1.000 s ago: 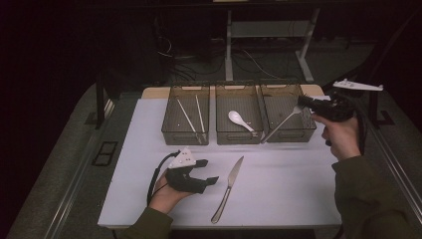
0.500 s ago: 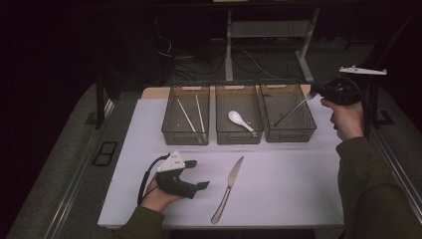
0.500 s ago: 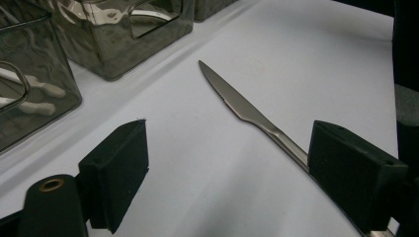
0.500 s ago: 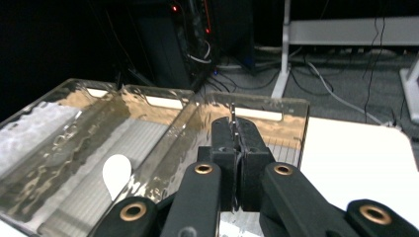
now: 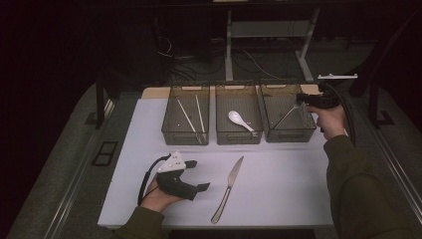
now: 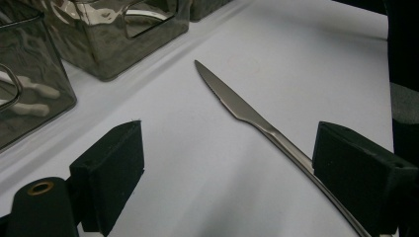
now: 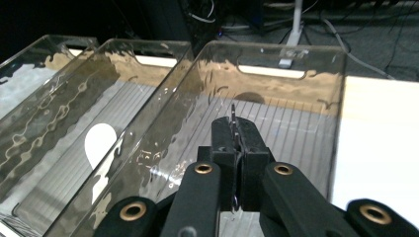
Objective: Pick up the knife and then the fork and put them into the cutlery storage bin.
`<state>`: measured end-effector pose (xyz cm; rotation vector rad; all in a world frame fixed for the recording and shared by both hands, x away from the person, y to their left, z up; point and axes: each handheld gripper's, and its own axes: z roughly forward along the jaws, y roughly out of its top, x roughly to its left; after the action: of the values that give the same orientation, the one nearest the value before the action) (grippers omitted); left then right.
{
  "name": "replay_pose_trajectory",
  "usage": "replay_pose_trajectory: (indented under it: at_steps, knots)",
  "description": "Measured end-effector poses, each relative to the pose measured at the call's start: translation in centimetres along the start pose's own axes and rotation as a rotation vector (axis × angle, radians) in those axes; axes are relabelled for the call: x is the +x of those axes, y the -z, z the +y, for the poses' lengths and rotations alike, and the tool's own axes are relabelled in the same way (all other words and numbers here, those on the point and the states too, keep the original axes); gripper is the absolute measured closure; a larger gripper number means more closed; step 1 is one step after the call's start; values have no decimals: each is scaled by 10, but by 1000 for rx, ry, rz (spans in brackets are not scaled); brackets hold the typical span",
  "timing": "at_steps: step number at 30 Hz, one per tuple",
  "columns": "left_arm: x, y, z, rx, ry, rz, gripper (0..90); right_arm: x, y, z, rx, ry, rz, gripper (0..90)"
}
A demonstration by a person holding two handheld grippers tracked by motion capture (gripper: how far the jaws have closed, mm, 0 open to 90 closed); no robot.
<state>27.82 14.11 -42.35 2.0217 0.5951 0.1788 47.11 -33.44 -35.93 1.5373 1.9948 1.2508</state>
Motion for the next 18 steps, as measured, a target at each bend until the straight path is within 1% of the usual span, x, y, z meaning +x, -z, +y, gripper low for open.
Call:
replay_pose_trajectory:
  at_steps: [3, 5, 7, 8, 9, 10, 11, 13, 14, 17, 18]
  knots:
    - [0, 0, 0, 6, -7, -4, 119, -2, -6, -2, 16, -7, -6, 881]
    - [-1, 0, 1, 6, -8, -4, 119, -6, -9, -3, 21, -33, -8, 880]
    - [-1, 0, 1, 5, -6, -6, 119, -9, -12, -5, 39, -22, -32, 859]
    - [-1, 0, 1, 5, -5, -6, 119, -10, -13, -6, 53, -7, -48, 793]
    - [-1, 0, 1, 5, -6, -7, 119, -11, -15, -7, 62, 0, -51, 726]
    - [-1, 0, 1, 2, -4, -7, 119, -11, -16, -7, 73, 8, -60, 669]
    - [-1, 0, 1, 1, -4, -7, 119, -11, -17, -8, 73, 19, -79, 627]
    - [-1, 0, 1, -5, -1, -7, 119, -13, -16, -7, 68, 38, -100, 557]
    - [-1, 0, 1, -5, -2, -6, 118, -14, -14, -6, 55, 45, -116, 530]
    - [-1, 0, 1, -5, -1, -6, 119, -17, -6, -4, 24, 48, -138, 477]
    - [-1, -1, 1, -4, -2, -6, 119, -18, -4, -3, 14, 46, -137, 456]
